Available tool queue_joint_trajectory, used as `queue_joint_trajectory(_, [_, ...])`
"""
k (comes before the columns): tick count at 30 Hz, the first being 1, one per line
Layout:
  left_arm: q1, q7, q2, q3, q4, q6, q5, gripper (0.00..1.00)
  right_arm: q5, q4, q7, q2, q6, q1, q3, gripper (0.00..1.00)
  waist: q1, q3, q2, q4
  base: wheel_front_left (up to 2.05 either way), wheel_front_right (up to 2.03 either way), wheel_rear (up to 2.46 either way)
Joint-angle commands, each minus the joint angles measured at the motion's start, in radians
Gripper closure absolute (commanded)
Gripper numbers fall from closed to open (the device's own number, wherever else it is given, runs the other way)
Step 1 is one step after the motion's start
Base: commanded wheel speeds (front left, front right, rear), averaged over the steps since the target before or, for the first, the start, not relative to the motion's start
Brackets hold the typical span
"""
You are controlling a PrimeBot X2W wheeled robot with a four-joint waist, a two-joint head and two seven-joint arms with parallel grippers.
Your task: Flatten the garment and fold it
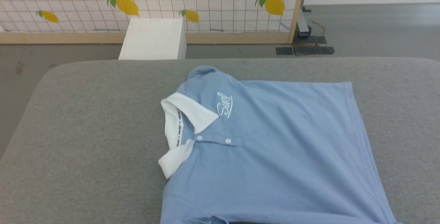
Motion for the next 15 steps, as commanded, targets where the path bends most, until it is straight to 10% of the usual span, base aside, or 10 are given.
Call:
queue_joint_trajectory(1, [0.029, -0.001, 0.015, 0.013, -0.019, -0.002, -0.010, 1.00, 0.001, -0.021, 0.011, 0.015, -0.001, 0.022, -0.017, 1.00, 0.0001, -0.009, 0.0000, 0.006, 0.00, 0.00, 0.00])
queue_joint_trajectory(15, [-0.053, -0.021, 0.062, 0.022, -0.126, -0.015, 0.114, 1.00, -0.045, -0.154, 0.032, 0.012, -0.001, -0.024, -0.040, 1.00, 0.0001, 0.053, 0.0000, -0.006, 0.00, 0.00, 0.00])
